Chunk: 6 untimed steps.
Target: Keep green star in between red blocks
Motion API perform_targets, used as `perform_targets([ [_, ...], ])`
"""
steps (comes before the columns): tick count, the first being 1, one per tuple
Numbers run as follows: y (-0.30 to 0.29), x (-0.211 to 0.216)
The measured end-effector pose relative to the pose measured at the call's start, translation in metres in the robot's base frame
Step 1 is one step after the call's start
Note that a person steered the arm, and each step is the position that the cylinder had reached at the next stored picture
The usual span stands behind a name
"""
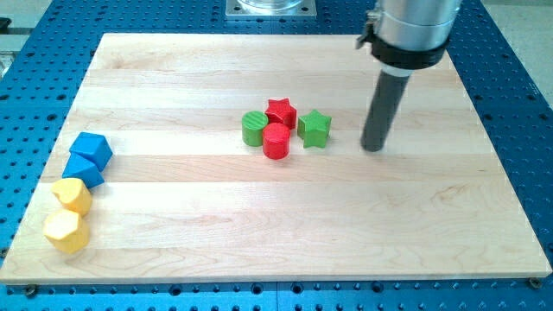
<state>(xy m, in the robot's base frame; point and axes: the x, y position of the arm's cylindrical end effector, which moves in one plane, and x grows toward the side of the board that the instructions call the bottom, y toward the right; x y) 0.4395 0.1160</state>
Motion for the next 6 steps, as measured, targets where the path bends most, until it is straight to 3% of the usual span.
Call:
perform_targets([
  [1, -0.058, -0.033],
  [2, -0.110, -0.003],
  [3, -0.103, -0.009],
  [4, -0.133, 0.023],
  [6, -0.202, 0.021],
])
